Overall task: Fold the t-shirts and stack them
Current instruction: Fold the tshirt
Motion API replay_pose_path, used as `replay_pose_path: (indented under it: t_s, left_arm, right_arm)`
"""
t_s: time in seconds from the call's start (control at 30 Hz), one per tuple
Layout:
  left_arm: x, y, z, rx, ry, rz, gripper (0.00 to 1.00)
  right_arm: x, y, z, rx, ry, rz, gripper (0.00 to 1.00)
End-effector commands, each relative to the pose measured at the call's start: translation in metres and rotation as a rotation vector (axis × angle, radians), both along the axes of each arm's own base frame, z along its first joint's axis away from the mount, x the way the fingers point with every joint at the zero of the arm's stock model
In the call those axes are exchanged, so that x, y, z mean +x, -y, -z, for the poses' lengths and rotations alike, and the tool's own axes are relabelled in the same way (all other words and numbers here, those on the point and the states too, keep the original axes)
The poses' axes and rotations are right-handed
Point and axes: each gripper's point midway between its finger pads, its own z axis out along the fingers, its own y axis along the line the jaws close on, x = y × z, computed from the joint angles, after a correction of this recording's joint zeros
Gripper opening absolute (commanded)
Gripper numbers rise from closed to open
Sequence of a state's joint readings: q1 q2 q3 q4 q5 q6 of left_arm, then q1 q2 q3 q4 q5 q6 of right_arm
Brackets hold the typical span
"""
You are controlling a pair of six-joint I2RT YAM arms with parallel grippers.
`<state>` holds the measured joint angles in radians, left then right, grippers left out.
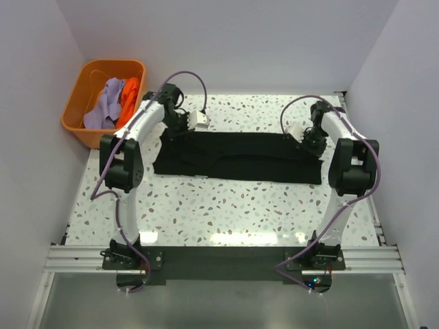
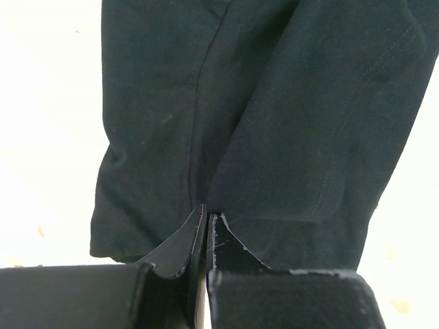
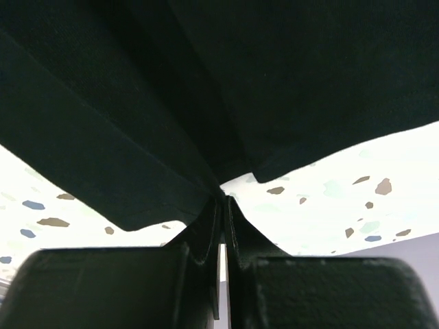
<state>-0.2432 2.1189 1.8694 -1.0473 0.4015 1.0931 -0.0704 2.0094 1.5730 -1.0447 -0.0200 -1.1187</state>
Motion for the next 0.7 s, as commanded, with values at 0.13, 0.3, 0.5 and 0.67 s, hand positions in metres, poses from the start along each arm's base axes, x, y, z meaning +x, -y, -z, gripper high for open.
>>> replay_pose_path:
  t_s: [0.13, 0.3, 0.5, 0.67]
  left_arm:
    - [0.029, -0.01, -0.013, -0.003, 0.066, -0.096, 0.19]
    - [0.023, -0.032, -0.034, -0.136, -0.027, -0.303, 0.49]
    - [-0.024, -0.064, -0.023, -0.205, -0.152, -0.501, 0.57]
    - [-0.056, -0.081, 0.007, -0.176, -0.204, -0.596, 0.6]
  right_arm:
    - [0.017, 0.007, -0.012, -0.053, 0.064, 0.078, 0.36]
    - [0.005, 0.019, -0.044, 0.05, 0.05, 0.324, 0.53]
    - [-0.034, 0.011, -0.046, 0.135, -0.042, 0.488, 0.49]
    - [-0.058, 0.002, -0.012, 0.141, -0.134, 0.579, 0.49]
